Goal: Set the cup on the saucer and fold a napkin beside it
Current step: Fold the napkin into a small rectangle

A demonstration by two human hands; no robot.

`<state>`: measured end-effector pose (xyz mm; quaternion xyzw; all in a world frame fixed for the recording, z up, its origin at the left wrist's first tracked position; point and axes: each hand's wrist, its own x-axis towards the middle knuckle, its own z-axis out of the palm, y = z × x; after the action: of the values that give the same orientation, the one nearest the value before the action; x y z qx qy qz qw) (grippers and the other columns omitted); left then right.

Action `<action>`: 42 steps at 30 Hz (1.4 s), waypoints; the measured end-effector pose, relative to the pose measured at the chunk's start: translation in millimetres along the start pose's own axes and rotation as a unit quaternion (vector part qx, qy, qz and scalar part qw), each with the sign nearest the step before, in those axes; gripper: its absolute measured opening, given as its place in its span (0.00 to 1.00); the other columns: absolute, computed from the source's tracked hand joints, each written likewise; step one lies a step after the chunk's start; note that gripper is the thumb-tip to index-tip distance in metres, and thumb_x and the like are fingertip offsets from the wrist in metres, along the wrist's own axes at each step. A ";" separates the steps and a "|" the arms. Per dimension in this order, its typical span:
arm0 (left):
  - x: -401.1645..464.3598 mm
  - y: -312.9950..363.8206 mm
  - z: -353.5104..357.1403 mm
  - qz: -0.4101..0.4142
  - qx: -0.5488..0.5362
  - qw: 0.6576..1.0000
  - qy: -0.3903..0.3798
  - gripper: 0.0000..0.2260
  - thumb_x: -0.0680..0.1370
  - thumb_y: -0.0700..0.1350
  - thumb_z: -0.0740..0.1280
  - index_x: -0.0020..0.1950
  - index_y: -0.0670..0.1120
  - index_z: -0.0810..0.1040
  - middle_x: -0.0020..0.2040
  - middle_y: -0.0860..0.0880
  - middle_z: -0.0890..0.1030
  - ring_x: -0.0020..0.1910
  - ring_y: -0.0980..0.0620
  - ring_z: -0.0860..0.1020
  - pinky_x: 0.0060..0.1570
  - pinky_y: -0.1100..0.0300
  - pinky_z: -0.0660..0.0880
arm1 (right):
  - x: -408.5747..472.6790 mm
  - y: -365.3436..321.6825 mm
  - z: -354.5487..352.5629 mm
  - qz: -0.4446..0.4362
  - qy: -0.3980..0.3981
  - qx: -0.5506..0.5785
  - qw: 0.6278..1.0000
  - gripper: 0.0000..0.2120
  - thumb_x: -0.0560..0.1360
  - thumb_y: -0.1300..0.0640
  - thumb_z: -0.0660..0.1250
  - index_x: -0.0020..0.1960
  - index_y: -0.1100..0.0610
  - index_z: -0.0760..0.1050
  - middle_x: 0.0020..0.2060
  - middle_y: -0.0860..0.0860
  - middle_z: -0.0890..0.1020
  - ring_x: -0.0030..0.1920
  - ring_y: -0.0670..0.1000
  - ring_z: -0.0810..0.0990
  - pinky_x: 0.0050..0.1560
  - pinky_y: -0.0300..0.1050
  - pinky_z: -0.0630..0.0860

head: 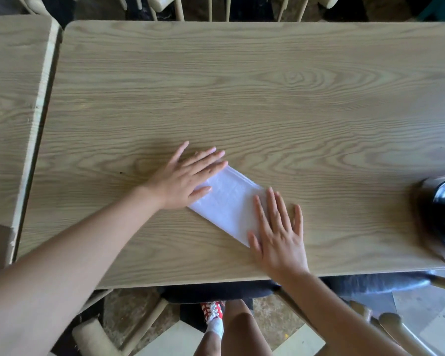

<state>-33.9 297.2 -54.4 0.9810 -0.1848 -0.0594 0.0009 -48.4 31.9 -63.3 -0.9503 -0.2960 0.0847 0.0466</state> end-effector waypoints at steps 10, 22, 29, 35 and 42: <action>28.8 69.6 14.1 -0.122 -0.030 0.990 0.068 0.30 0.75 0.61 0.52 0.75 0.49 0.56 0.76 0.49 0.56 0.75 0.49 0.52 0.71 0.37 0.46 | -73.1 -57.0 8.8 0.019 -0.017 0.038 0.999 0.29 0.77 0.41 0.49 0.73 0.57 0.60 0.73 0.63 0.57 0.73 0.60 0.55 0.68 0.62 0.53; -13.8 71.5 20.1 -0.219 -0.118 0.966 0.076 0.28 0.76 0.55 0.53 0.74 0.47 0.57 0.75 0.43 0.58 0.74 0.43 0.56 0.66 0.39 0.60 | -59.2 -30.3 -0.1 -0.052 0.116 0.065 0.990 0.19 0.71 0.60 0.62 0.61 0.51 0.76 0.60 0.57 0.78 0.59 0.55 0.71 0.54 0.57 0.68; -23.8 71.5 12.3 -0.201 -0.150 0.966 0.058 0.27 0.78 0.55 0.51 0.75 0.46 0.52 0.77 0.45 0.53 0.75 0.48 0.48 0.70 0.41 0.52 | -39.0 -11.7 -8.9 -0.115 0.161 0.076 0.977 0.11 0.69 0.61 0.67 0.49 0.54 0.82 0.50 0.53 0.82 0.44 0.56 0.80 0.51 0.52 0.68; -86.2 97.7 12.3 -0.188 -0.264 0.929 0.180 0.22 0.73 0.40 0.53 0.67 0.39 0.71 0.66 0.45 0.74 0.67 0.50 0.68 0.68 0.47 0.61 | -33.4 -16.7 -17.7 -0.117 0.195 0.117 0.967 0.05 0.69 0.62 0.70 0.43 0.55 0.82 0.45 0.52 0.83 0.40 0.51 0.81 0.53 0.52 0.67; -90.7 93.2 13.0 -0.159 -0.241 0.944 0.159 0.20 0.70 0.36 0.65 0.63 0.41 0.75 0.63 0.46 0.77 0.65 0.49 0.72 0.67 0.47 0.59 | -27.9 -29.5 -37.5 -0.100 0.218 0.198 0.950 0.04 0.72 0.57 0.67 0.43 0.55 0.81 0.43 0.49 0.82 0.42 0.49 0.79 0.54 0.52 0.68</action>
<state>-153.1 243.5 -54.6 0.9648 -0.0040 0.0557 0.2570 -80.3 38.7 -18.6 -0.8827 -0.3495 -0.0730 0.3055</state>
